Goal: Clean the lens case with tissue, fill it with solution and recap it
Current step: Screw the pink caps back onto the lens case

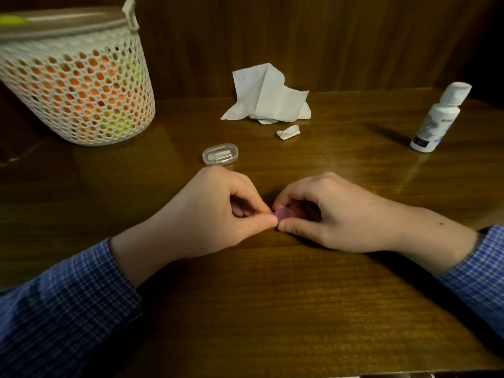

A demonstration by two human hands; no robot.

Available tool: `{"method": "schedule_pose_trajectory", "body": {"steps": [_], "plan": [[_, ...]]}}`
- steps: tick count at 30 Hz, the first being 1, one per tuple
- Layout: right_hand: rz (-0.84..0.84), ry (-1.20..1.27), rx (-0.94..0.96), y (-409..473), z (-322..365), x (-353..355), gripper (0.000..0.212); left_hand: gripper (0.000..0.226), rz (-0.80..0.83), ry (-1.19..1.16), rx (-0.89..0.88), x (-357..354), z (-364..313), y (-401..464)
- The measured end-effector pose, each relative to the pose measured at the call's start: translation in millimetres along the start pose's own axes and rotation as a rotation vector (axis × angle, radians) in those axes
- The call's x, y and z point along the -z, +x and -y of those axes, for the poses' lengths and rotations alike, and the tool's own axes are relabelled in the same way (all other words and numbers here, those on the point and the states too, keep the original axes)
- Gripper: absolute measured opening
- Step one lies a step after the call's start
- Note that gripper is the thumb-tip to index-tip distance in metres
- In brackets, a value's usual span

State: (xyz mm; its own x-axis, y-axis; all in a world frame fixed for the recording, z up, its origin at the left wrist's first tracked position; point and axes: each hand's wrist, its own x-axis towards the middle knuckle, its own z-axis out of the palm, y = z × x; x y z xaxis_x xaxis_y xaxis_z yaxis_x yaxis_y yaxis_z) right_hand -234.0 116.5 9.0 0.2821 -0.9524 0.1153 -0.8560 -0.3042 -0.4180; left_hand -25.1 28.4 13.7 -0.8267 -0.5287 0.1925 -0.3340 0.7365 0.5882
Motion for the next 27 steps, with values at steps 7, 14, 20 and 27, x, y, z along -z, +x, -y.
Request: {"method": "schedule_pose_trajectory", "body": {"steps": [7,14,20,27], "plan": [[-0.002,0.015,0.019,1,-3,-2,0.037,0.044,-0.377,0.231,0.267,31,48,23],[-0.165,0.233,-0.027,2,-9,-5,0.049,0.044,-0.222,0.262,0.279,23,73,34],[-0.51,0.174,-0.093,25,-18,-5,0.019,0.018,-0.32,0.054,0.212,15,57,32],[-0.498,0.035,0.094,41,-3,-3,0.026,0.012,-0.269,-0.407,0.22,-1,27,27]]}}
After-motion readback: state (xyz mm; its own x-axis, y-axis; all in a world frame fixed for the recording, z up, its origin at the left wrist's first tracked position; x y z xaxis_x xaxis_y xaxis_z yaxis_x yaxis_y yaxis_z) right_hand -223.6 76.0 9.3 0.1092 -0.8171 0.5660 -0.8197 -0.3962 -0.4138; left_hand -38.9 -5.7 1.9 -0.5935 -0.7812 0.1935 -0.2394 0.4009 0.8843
